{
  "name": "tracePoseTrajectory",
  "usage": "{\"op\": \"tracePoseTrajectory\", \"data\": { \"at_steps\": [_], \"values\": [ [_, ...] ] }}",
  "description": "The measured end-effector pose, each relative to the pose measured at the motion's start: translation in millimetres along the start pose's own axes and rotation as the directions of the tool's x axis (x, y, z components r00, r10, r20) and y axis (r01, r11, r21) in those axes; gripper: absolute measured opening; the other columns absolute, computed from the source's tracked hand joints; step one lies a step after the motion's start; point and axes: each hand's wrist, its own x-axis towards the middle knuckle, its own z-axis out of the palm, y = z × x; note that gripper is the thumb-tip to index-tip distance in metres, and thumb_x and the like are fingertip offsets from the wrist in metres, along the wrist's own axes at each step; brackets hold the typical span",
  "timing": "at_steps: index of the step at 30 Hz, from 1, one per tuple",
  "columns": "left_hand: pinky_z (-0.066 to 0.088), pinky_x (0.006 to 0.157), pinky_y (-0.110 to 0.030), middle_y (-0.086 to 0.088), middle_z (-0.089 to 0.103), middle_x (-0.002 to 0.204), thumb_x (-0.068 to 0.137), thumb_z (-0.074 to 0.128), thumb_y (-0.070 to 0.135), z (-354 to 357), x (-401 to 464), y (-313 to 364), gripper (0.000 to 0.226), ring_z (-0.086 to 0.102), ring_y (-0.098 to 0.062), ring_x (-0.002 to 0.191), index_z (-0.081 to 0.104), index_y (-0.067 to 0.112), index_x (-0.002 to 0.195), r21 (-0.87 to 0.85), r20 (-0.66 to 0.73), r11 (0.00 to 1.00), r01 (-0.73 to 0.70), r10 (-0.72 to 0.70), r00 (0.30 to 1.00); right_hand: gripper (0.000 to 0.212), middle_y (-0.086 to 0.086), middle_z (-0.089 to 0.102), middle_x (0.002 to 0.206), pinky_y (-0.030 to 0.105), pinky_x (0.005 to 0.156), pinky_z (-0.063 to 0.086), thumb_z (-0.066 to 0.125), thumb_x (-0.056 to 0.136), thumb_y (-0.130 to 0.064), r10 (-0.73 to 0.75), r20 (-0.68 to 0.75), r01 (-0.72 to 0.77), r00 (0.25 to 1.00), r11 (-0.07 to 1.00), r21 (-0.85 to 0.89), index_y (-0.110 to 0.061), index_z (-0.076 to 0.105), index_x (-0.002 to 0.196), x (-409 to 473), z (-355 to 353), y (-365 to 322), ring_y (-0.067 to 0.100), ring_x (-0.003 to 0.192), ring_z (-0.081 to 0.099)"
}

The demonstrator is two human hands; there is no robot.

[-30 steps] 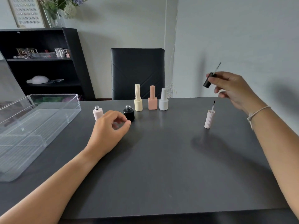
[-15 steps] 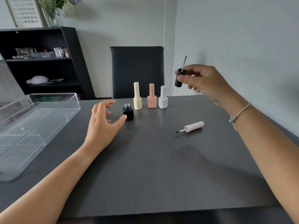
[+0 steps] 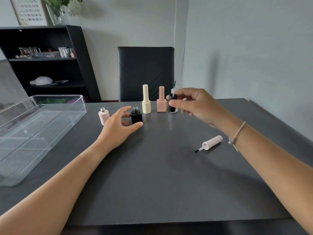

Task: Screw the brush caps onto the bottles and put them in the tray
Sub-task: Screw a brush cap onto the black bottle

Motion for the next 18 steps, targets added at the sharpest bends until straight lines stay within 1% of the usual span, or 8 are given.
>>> {"op": "tracePoseTrajectory", "data": {
  "at_steps": [2, 4, 8, 11, 14, 16, 17, 18],
  "values": [
    [0.041, 0.082, -0.023, 0.011, 0.053, 0.111, 0.073, 0.073, 0.04, 2, 4, -1, 0.065, 0.057, -0.01, 0.092, 0.045, 0.026, 0.131, 0.021, -0.002, 1.0, -0.003, 0.003, 1.0, 0.013, -0.012, 0.06, 0.067, 0.006, 0.049, 0.036, 0.069, 0.079, -0.022, 0.011, 0.029, -0.01, 1.0, 1.0, -0.016, -0.035, 0.068, 0.076, -1, 8, 5, 0.003, 0.053, 0.046],
    [0.041, 0.079, -0.022, 0.011, 0.056, 0.11, 0.075, 0.071, 0.039, 5, 9, -2, 0.057, 0.059, -0.01, 0.089, 0.05, 0.025, 0.126, 0.045, -0.016, 0.999, -0.009, 0.01, 1.0, 0.011, -0.012, 0.056, 0.065, 0.006, 0.049, 0.036, 0.07, 0.078, -0.024, 0.025, 0.043, -0.024, 0.999, 1.0, -0.018, -0.034, 0.067, 0.079, -2, 12, 7, 0.007, 0.056, 0.045],
    [0.039, 0.071, -0.018, 0.011, 0.06, 0.101, 0.078, 0.07, 0.035, 10, 19, -2, 0.041, 0.057, -0.007, 0.08, 0.06, 0.023, 0.115, 0.077, -0.057, 0.997, -0.006, 0.011, 0.998, 0.012, -0.021, 0.056, 0.056, 0.006, 0.049, 0.035, 0.069, 0.079, -0.025, 0.033, 0.053, -0.032, 0.998, 0.999, -0.025, -0.036, 0.066, 0.08, -4, 16, 12, 0.013, 0.062, 0.043],
    [0.036, 0.063, -0.011, 0.017, 0.058, 0.093, 0.075, 0.072, 0.036, 12, 20, 0, 0.031, 0.054, -0.002, 0.074, 0.06, 0.028, 0.103, 0.08, -0.065, 0.996, -0.025, 0.031, 0.997, 0.017, -0.03, 0.06, 0.06, 0.006, 0.05, 0.036, 0.069, 0.08, -0.023, 0.036, 0.046, -0.035, 0.998, 0.999, -0.029, -0.038, 0.063, 0.079, -5, 19, 15, 0.016, 0.066, 0.045],
    [0.036, 0.064, -0.009, 0.027, 0.055, 0.087, 0.073, 0.074, 0.034, 12, 13, 7, 0.028, 0.056, 0.001, 0.08, 0.053, 0.035, 0.09, 0.046, -0.084, 0.996, -0.076, 0.08, 0.993, 0.013, -0.016, 0.065, 0.072, 0.008, 0.051, 0.039, 0.066, 0.082, -0.024, 0.03, 0.056, -0.028, 0.998, 0.999, -0.03, -0.037, 0.064, 0.086, -5, 19, 18, 0.011, 0.067, 0.052],
    [0.039, 0.068, -0.009, 0.027, 0.058, 0.089, 0.072, 0.074, 0.029, 13, 7, 14, 0.029, 0.057, 0.005, 0.086, 0.052, 0.035, 0.089, -0.017, -0.109, 0.99, -0.138, 0.136, 0.985, 0.015, -0.008, 0.066, 0.081, 0.007, 0.052, 0.038, 0.063, 0.085, -0.025, 0.022, 0.055, -0.019, 0.998, 0.998, -0.068, -0.035, 0.064, 0.095, -5, 18, 20, 0.008, 0.065, 0.053],
    [0.041, 0.069, -0.009, 0.026, 0.059, 0.09, 0.071, 0.074, 0.028, 14, 3, 19, 0.03, 0.057, 0.007, 0.087, 0.052, 0.035, 0.091, -0.041, -0.116, 0.984, -0.173, 0.167, 0.979, 0.017, -0.01, 0.065, 0.081, 0.006, 0.052, 0.037, 0.061, 0.086, -0.025, 0.016, 0.051, -0.011, 0.999, 0.996, -0.093, -0.033, 0.064, 0.1, -5, 18, 21, 0.006, 0.062, 0.052],
    [0.043, 0.068, -0.01, 0.026, 0.059, 0.09, 0.071, 0.074, 0.028, 15, 0, 23, 0.031, 0.056, 0.008, 0.088, 0.052, 0.034, 0.093, -0.055, -0.118, 0.977, -0.208, 0.2, 0.973, 0.019, -0.016, 0.063, 0.077, 0.004, 0.052, 0.035, 0.059, 0.088, -0.024, 0.007, 0.047, -0.001, 0.999, 0.993, -0.118, -0.031, 0.064, 0.105, -5, 18, 23, 0.002, 0.058, 0.048]
  ]
}}
